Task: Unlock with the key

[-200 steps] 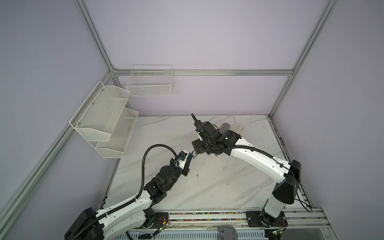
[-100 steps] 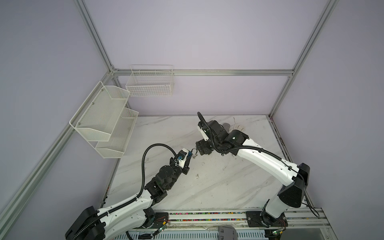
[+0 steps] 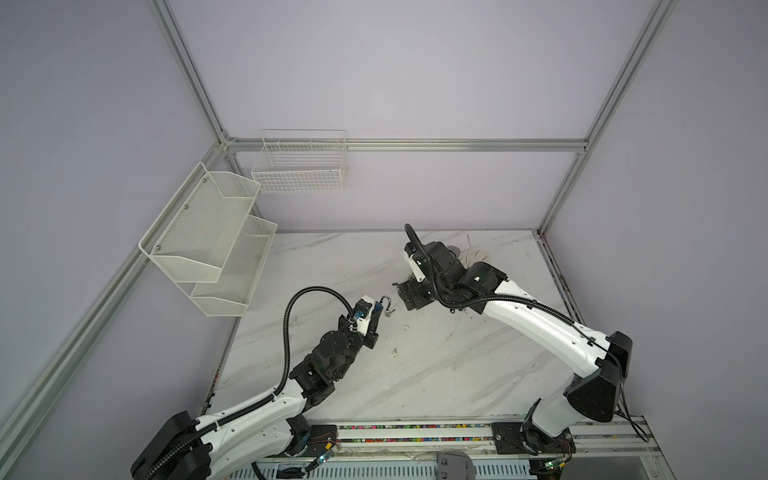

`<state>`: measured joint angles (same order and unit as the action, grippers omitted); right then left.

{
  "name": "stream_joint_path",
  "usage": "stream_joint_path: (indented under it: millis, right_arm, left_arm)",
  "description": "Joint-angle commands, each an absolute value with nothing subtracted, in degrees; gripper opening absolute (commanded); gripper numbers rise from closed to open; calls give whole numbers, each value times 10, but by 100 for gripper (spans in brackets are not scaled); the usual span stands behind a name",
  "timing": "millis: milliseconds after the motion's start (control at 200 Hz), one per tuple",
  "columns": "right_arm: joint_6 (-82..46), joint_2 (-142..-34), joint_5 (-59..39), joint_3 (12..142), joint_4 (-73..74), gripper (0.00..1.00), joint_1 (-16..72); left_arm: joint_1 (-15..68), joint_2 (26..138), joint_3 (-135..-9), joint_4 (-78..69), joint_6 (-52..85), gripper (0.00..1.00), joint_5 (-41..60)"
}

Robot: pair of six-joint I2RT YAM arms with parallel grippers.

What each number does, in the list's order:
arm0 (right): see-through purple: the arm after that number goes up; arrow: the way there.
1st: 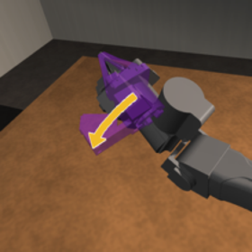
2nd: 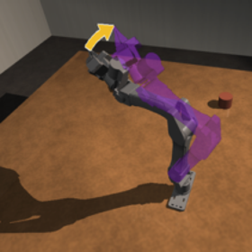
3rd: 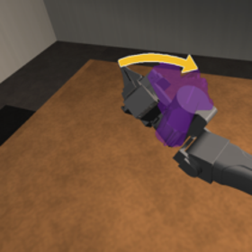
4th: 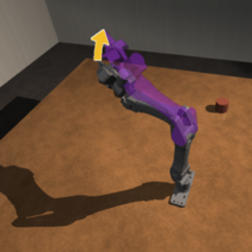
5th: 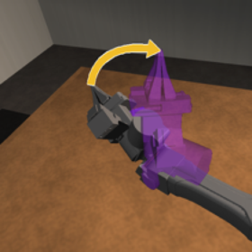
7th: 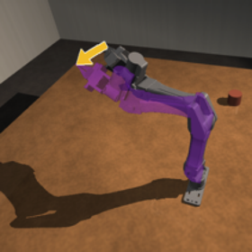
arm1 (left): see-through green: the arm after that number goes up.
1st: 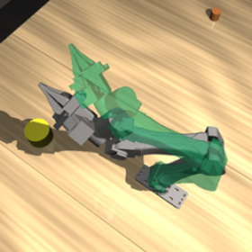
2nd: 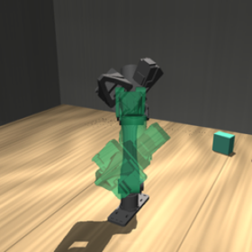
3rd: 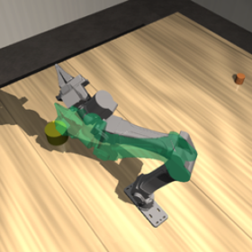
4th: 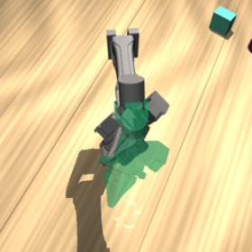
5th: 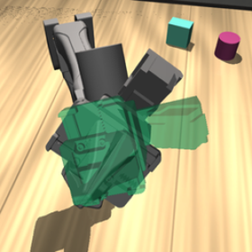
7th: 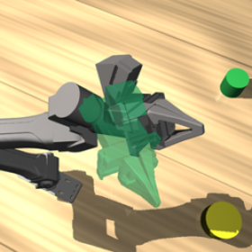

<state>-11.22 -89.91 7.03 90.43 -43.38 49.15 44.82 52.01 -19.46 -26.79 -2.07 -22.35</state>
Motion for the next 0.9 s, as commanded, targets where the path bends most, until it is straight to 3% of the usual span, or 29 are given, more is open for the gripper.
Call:
stream_joint_path:
  millis: [0,210,340,895]
  right_arm:
    - [-139,-857,101,861,-380,81,483]
    - [-193,-831,54,739,-234,81,481]
    - [-230,-833,49,677,-151,81,482]
    - [-269,-857,26,602,-58,81,482]
  left_arm:
    - [448,495,-248,-157,68,0,-293]
    - [445,504,-313,97,245,0,-333]
    - [426,549,-348,183,301,0,-313]
    - [332,760,-421,193,359,0,-184]
